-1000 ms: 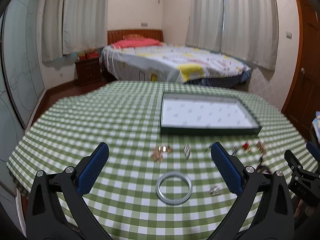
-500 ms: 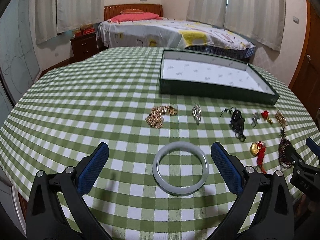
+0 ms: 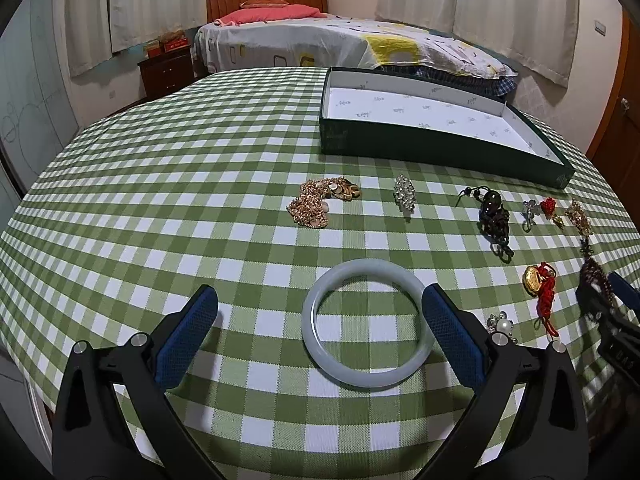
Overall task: Organize jewelry
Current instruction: 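Grasp the dark red bead strand with the right tool while the left tool grasps the white jade bangle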
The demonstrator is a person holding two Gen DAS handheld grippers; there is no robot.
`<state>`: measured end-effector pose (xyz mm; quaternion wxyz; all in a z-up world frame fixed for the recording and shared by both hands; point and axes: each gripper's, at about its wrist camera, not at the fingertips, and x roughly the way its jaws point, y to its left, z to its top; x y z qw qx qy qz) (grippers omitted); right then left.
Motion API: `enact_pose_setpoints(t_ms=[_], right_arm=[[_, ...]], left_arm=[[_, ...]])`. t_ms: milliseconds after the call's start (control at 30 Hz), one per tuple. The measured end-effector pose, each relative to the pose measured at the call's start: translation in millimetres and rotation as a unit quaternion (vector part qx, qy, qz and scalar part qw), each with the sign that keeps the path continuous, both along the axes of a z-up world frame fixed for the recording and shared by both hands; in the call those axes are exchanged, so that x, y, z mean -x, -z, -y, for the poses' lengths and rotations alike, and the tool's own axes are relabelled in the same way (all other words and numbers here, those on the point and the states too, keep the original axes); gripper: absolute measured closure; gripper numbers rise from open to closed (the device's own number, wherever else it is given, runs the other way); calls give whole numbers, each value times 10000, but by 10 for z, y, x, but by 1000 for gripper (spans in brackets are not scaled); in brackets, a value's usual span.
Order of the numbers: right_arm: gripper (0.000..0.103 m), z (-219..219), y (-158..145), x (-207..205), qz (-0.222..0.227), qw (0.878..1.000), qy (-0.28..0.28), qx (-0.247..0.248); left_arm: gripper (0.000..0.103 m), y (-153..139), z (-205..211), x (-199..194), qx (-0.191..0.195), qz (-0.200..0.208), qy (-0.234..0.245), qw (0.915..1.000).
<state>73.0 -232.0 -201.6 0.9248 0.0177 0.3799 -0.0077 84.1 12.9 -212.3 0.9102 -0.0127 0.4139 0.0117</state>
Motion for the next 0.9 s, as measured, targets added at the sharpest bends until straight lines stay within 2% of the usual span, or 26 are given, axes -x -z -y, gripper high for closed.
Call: enact_pose_setpoints(t_ms=[33,200,267,300,433,500,700,900], right_arm=[[47,-5,-7,4,16,10000,-49,-42],[63,-55,-24,18,30,9997,-238,-77],[76,-82,-30,22,27,9993,-354,-131],[78,-95,-32,16,23,9991,-397,-131],[79,-122,-38,13,27,9990,-430,-97],[79,-120,-39,10,27,9990,-434,-128],[79,-110,-39,11,31,9989,-444,-175],[79,-96,-38,8,33,9988,-448,-176]], left_arm=[[3,9,-4,-5,4,-20,-3,10000],[3,77,-50,-34,103,-176,-64,9998],[3,79,-35,-34,56,-187,-56,9998],[3,79,-28,-34,43,-191,-54,9998],[3,74,-18,-41,11,-275,-27,9996],[3,50,-28,-37,151,-294,-33,9994],[3,-94,62,56,8,45,31,10000],[3,27,162,27,-112,-205,227,9995]])
